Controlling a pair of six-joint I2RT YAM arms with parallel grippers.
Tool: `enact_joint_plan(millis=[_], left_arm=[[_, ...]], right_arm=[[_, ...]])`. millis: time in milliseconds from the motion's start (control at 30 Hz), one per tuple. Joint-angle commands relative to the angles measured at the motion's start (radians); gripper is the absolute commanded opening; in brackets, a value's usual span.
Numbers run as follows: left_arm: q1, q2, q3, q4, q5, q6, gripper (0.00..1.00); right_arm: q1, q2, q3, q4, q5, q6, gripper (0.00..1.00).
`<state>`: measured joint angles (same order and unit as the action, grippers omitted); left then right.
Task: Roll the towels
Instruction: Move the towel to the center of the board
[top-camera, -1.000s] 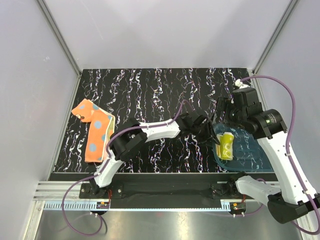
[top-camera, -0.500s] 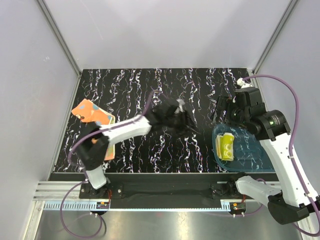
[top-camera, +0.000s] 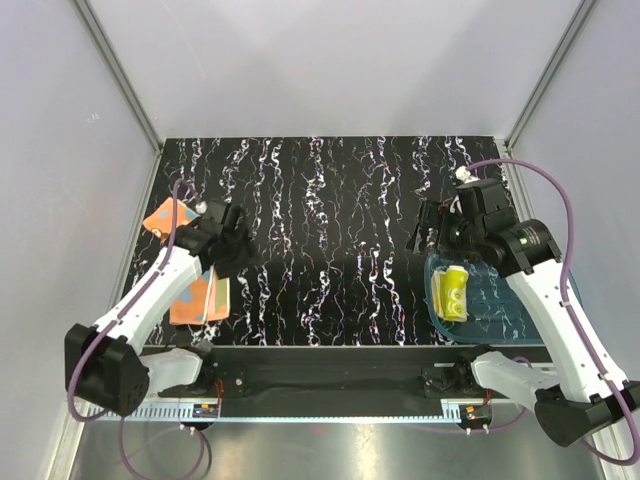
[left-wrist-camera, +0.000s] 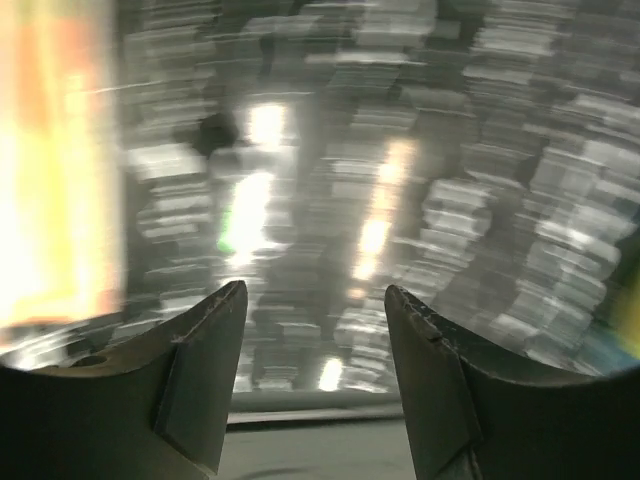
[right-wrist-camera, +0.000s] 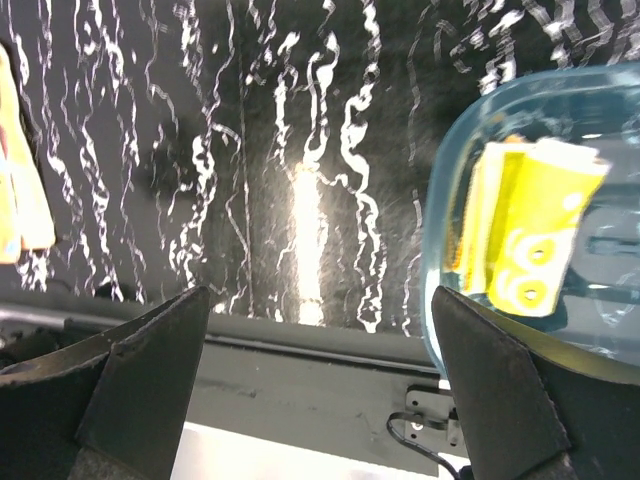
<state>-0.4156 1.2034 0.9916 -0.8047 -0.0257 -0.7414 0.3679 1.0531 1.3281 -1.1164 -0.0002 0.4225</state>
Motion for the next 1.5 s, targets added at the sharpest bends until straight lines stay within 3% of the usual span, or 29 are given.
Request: enact_joint_plan(millis=[0,267,700,800,833,967,1067,1233,1367,1467], left_arm=[[0.107,0.002,-0.085,-0.128,-0.104,0.151,0.63],[0.162,0.168,-0.091,-0.119,-0.207,0.158,0.62],[0.227,0.418,-0.082,-0.014,-0.186,0.157,0.6],[0.233,0.432,-0.082,-0.002,-0.172,0.154,0.45],[0.235,0.435,-0.085,0.004,-0.16,0.157,0.3],[0.236,0.456,-0.088,0.019,-0.134,0.158,0.09],[0.236,0.458,-0.093,0.019,-0.129,0.162,0.01],[0.236,0.424,-0.103,0.039,-0.119,0.158,0.0],[0.219,0.372,-0.122,0.108,0.001,0.129,0.0],[0.112,0.341,-0.088,0.13,0.098,0.05,0.0]], right_arm=[[-0.004,0.01,-0.035,0.069,-0.078,0.001,1.0],[-0.004,0.019,-0.055,0.089,-0.086,-0.013,1.0],[-0.006,0.013,-0.095,0.101,-0.069,-0.065,1.0],[-0.004,0.012,-0.099,0.104,-0.055,-0.076,1.0],[-0.006,0.013,-0.102,0.105,-0.055,-0.079,1.0],[-0.006,0.005,-0.121,0.118,-0.06,-0.073,1.0],[-0.004,0.005,-0.127,0.119,-0.067,-0.071,1.0],[-0.006,-0.004,-0.13,0.119,-0.067,-0.065,1.0],[-0.006,0.002,-0.121,0.113,-0.04,-0.064,1.0],[-0.007,0.01,-0.11,0.104,0.02,-0.051,1.0]])
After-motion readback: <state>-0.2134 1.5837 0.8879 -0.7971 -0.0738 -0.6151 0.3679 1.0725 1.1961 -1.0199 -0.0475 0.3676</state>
